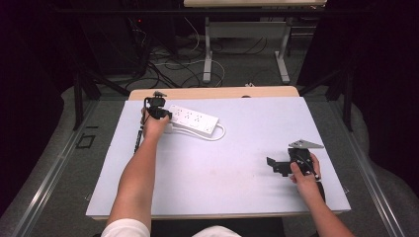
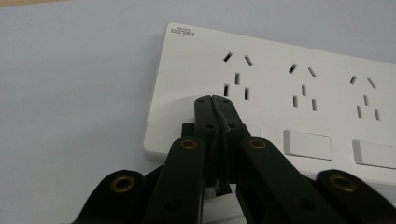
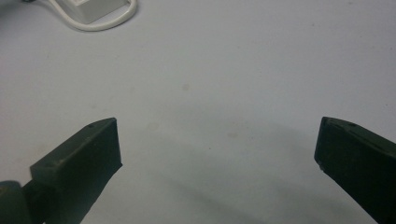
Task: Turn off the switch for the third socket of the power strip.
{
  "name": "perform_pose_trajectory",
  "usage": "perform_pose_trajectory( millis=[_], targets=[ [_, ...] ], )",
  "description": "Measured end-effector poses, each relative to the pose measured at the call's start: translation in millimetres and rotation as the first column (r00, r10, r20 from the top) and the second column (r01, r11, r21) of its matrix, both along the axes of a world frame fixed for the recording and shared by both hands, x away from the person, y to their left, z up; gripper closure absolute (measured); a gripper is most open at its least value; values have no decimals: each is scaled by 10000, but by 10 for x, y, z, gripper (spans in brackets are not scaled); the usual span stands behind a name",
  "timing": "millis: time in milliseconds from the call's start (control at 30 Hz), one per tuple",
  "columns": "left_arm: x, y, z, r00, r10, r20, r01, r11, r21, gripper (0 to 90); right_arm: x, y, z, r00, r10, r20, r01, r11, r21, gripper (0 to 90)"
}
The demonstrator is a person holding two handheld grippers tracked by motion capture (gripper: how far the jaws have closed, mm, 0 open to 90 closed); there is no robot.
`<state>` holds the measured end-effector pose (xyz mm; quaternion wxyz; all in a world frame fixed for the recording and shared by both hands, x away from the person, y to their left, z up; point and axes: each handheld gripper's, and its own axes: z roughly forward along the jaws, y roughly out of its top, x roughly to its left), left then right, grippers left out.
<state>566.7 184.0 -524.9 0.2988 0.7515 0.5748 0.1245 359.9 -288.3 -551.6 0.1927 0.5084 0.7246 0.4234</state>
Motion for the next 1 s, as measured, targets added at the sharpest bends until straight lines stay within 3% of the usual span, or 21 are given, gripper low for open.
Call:
perform_pose_trajectory(
  millis=[733,1000],
  targets=[
    [-1,-14,-11,9997,225,87,-223,9996,-174,875,5,-3,-8,10000,-16,-44,16,10000,15,0],
    [0,-15,-5,9996,180,200,-182,9998,62,814,5,-14,-12,9999,-66,-80,66,10000,51,1]
  ],
)
